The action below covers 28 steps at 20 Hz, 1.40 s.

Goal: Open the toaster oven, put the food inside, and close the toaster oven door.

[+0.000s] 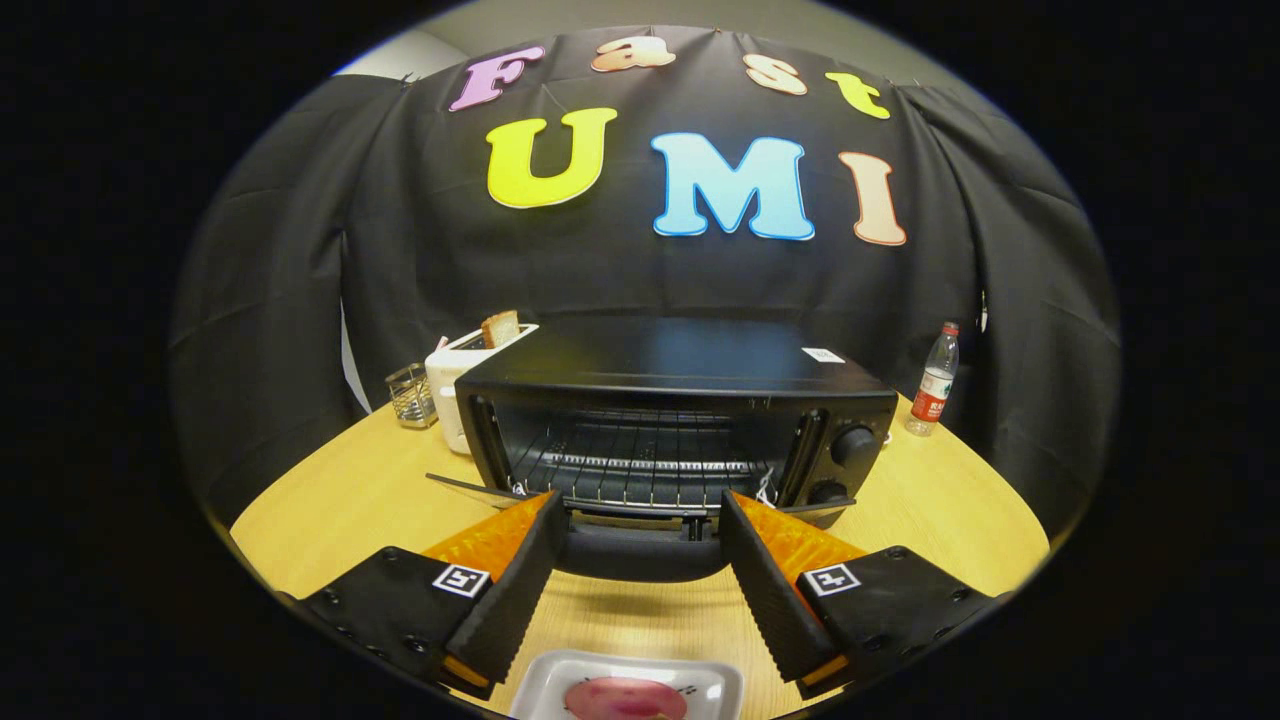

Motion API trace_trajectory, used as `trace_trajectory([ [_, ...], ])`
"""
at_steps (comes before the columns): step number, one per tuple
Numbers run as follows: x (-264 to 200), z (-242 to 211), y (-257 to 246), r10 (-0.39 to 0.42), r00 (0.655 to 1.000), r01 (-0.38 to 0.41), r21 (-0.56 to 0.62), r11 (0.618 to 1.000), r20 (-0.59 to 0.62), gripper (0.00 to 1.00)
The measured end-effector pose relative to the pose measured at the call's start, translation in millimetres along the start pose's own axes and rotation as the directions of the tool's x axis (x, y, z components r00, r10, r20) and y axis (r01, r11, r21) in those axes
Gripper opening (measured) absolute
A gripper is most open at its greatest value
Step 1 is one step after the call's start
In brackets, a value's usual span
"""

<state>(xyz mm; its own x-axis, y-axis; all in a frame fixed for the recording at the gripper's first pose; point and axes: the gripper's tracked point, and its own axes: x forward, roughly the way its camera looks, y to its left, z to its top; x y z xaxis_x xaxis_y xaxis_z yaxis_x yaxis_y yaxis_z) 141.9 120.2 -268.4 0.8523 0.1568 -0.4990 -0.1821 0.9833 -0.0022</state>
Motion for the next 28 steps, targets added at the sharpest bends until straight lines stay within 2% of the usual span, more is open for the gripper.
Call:
trace_trajectory([
  [13,-15.1,-56.0,5.8,-0.005,0.992,-0.001,-0.045,0.999,-0.125,0.97],
  [17,-18.0,-81.6,5.4,0.02,0.977,-0.025,-0.019,1.0,-0.213,0.97],
  [21,-40.5,-77.0,1.7,0.07,0.974,-0.068,0.014,0.998,-0.216,0.97],
  [24,-64.2,-90.3,-8.1,0.127,0.953,-0.12,0.043,0.992,-0.277,0.97],
  [28,-90.9,-114.1,-20.4,0.22,0.89,-0.16,0.178,0.971,-0.4,0.98],
])
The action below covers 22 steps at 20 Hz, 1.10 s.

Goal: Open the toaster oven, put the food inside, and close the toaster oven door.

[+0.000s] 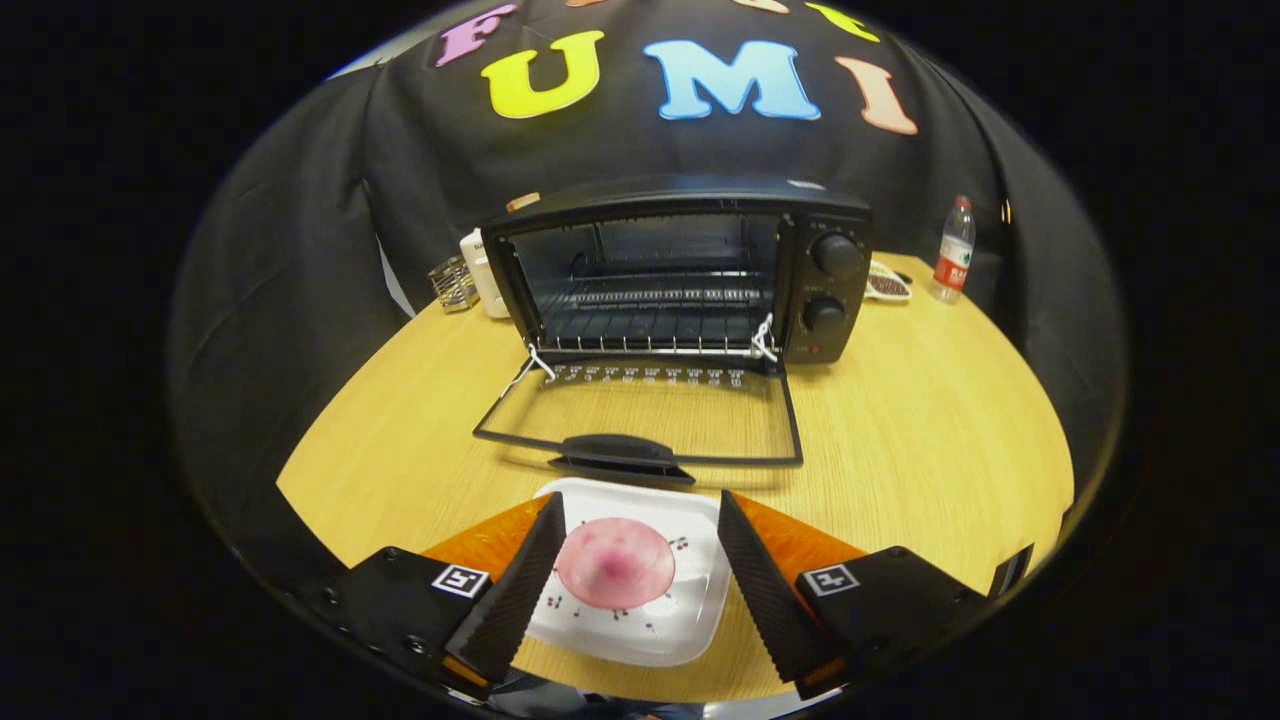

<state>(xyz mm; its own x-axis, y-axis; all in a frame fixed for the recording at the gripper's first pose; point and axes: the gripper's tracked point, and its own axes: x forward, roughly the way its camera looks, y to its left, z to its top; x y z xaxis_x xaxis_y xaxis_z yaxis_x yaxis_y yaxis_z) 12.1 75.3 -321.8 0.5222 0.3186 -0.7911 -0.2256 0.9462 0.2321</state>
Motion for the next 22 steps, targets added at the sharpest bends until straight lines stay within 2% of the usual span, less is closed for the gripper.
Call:
trace_trajectory([
  [5,-10.9,-15.6,-9.1,0.112,0.985,-0.082,0.215,0.973,-0.132,0.98],
  [8,-8.5,-26.0,-17.3,0.159,0.961,-0.096,0.265,0.96,-0.228,0.96],
  [12,-3.5,-45.7,-17.0,0.257,0.89,-0.129,0.334,0.934,-0.376,0.96],
  [16,4.9,-56.1,-26.6,0.263,0.849,-0.097,0.354,0.93,-0.459,0.92],
  [18,6.9,-62.5,-24.2,0.285,0.823,-0.105,0.361,0.926,-0.492,0.86],
  [21,12.7,-61.9,-22.3,0.311,0.803,-0.107,0.389,0.915,-0.509,0.61],
  [22,13.8,-61.1,-22.3,0.317,0.798,-0.106,0.398,0.911,-0.513,0.6],
])
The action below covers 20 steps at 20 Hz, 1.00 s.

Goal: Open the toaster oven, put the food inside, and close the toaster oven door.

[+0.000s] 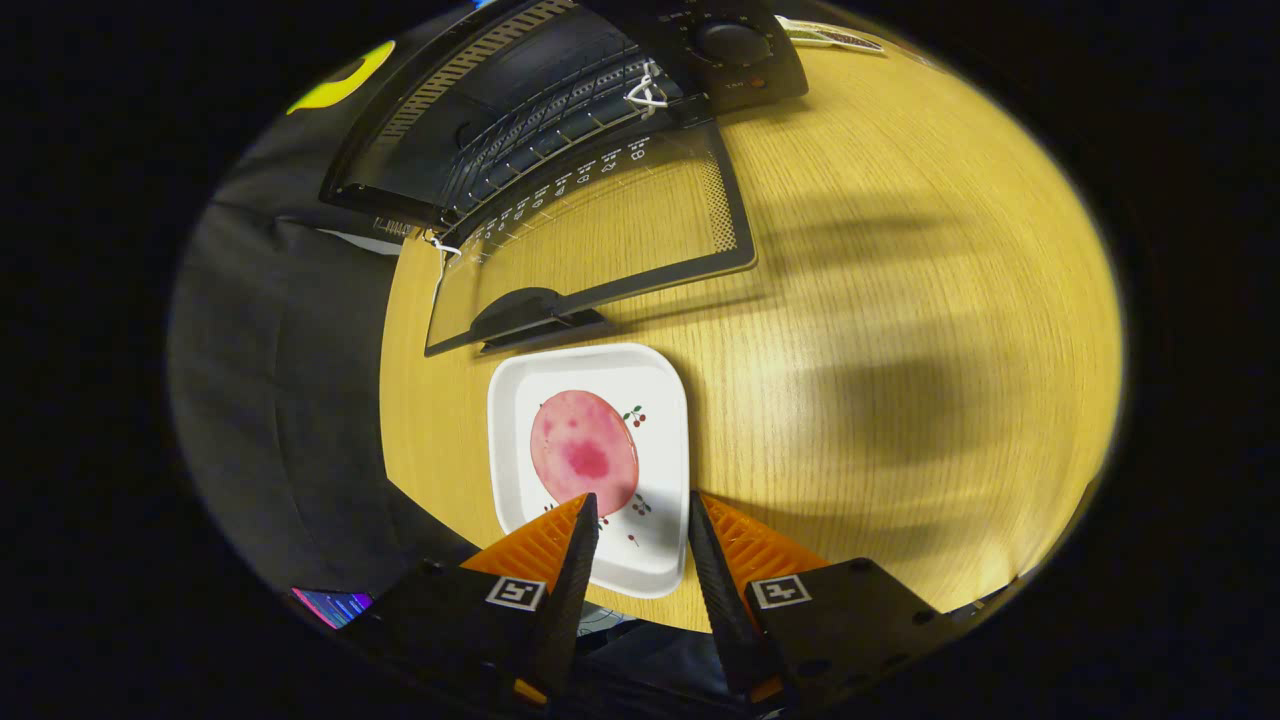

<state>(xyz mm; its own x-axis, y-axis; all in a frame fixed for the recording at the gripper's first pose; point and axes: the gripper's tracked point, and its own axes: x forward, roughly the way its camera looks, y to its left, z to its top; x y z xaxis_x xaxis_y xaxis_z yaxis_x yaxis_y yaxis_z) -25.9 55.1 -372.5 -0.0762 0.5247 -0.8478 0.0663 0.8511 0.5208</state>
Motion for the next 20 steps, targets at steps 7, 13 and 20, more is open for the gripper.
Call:
trace_trajectory([
  [7,-2.2,0.7,-21.5,-0.021,0.999,0.022,0.024,0.999,-0.031,0.07],
  [13,-1.3,-3.7,-20.2,0.007,0.999,-0.007,0.003,1.0,-0.044,0.02],
  [20,-1.9,-21.0,-3.2,0.066,0.997,-0.067,-0.03,0.997,-0.041,0.02],
])
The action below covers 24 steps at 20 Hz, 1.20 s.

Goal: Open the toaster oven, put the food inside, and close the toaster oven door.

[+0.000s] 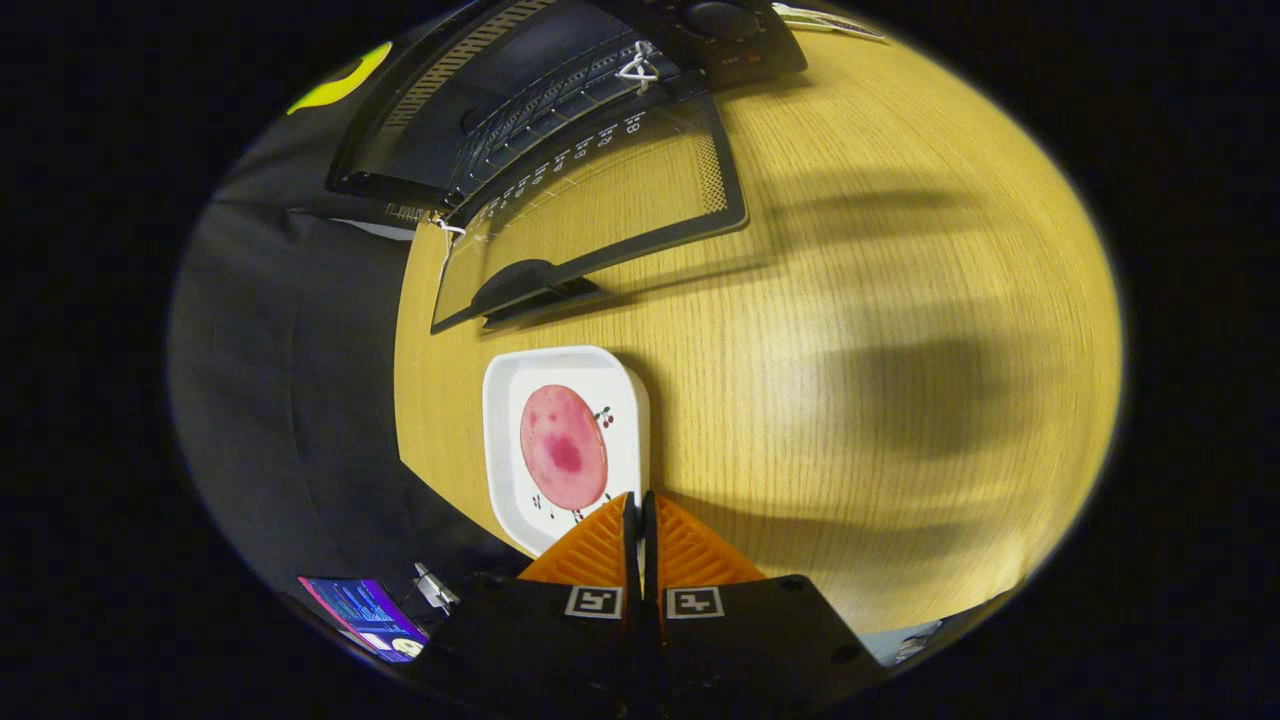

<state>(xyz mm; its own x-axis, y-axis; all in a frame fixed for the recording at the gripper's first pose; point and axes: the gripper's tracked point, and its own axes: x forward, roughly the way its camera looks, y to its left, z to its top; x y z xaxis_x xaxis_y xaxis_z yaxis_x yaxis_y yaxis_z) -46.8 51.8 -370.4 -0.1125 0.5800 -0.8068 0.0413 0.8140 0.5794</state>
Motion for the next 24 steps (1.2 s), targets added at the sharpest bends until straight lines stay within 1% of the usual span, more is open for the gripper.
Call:
trace_trajectory([
  [5,-7.1,-2.4,22.7,0.066,0.997,-0.067,0.022,0.998,0.037,0.02],
  [10,-19.0,22.7,53.1,0.122,0.978,-0.139,0.091,0.986,0.17,0.02],
  [13,-31.7,44.7,67.2,0.112,0.953,-0.153,0.125,0.98,0.283,0.02],
  [17,-46.8,68.8,82.2,0.088,0.911,-0.17,0.172,0.97,0.402,0.02],
  [21,-48.5,88.3,88.1,0.041,0.876,-0.176,0.239,0.955,0.481,0.02],
  [24,-44.8,103.0,93.3,0.011,0.85,-0.197,0.3,0.933,0.526,0.02],
])
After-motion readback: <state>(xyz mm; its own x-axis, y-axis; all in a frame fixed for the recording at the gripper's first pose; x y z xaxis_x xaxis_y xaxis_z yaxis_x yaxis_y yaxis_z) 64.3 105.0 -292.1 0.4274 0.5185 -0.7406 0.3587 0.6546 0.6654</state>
